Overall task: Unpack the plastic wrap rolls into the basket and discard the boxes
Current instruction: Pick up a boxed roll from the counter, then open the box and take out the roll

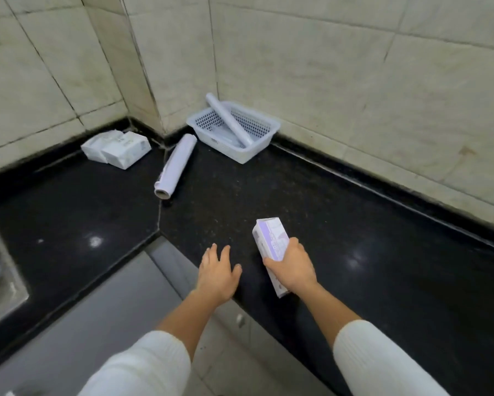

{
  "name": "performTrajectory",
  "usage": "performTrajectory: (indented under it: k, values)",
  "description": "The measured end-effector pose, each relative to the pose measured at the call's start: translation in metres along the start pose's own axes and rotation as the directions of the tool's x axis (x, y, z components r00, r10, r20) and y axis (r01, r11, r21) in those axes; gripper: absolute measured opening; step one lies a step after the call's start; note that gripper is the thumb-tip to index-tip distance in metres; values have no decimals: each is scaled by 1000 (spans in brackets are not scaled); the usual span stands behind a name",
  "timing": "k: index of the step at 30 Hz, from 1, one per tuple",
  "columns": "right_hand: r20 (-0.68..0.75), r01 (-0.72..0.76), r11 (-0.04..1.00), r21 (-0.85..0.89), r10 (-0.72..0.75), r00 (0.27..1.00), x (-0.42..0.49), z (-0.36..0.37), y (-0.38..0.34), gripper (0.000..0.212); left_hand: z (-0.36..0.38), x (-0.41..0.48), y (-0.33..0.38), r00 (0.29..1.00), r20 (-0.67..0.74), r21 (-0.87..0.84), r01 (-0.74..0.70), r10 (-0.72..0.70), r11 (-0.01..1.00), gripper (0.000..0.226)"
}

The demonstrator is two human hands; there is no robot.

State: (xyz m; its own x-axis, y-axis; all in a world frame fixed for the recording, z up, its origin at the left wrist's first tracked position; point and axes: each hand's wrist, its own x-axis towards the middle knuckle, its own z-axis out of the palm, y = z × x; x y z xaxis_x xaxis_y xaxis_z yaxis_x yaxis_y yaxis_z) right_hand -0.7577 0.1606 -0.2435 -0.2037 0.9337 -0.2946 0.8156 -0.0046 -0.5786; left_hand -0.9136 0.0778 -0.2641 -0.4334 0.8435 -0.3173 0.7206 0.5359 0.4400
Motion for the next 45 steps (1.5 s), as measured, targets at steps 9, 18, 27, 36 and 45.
performTrajectory:
  k: [9, 18, 27, 36, 45]
  values:
    - [76, 5, 995, 98, -13, 997, 80, 54, -111, 57, -86, 111, -61, 1000, 6, -470, 18, -17, 882, 45]
    - [102, 70, 919, 389, -119, 988, 187, 61, -204, 63, -167, 216, -55, 989, 101, -792, 12, 112, 611, 32]
    - [277, 118, 841, 529, -303, 912, 235, 48, -264, 59, -220, 286, -73, 991, -42, -791, -109, 124, 602, 66]
    - [172, 86, 813, 576, -224, 959, 255, 8, -291, 28, -234, 320, -83, 962, -76, -700, -240, 264, 673, 75]
    - [-5, 193, 917, 350, -204, 979, 277, 5, -315, 47, -236, 323, -84, 888, -274, -457, -458, 370, 762, 73]
